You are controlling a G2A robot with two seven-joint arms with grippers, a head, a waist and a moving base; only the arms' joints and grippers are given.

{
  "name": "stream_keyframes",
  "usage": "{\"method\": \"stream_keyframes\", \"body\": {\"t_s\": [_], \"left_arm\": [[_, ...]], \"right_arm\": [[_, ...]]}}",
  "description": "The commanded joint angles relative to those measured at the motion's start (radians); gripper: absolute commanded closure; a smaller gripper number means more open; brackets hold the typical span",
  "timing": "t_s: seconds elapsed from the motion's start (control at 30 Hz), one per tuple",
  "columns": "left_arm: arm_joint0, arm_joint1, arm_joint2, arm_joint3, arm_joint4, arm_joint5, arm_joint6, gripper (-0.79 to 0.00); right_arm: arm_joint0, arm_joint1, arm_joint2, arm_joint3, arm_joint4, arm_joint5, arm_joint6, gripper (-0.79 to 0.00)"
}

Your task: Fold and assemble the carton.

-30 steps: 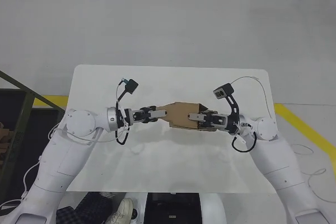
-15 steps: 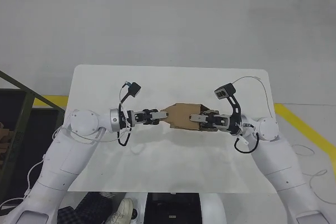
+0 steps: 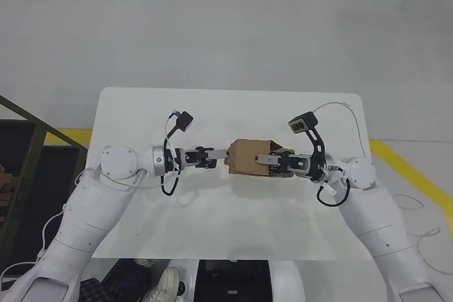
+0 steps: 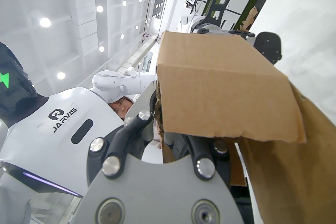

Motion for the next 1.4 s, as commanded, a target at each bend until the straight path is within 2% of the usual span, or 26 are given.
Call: {"method": "stream_keyframes", "body": {"t_s": [0.0, 1.37], "left_arm": [[0.001, -0.001, 0.004, 0.007, -0.001, 0.004, 0.006, -0.785], [-0.036, -0.009, 0.062, -0.024, -0.007, -0.010, 0.009, -0.785]], "right_arm": [[0.001, -0.001, -0.002, -0.002, 0.001, 0.000, 0.002, 0.000], [0.010, -0.009, -0.027, 0.015, 0.012, 0.002, 0.019, 0.000]]}}
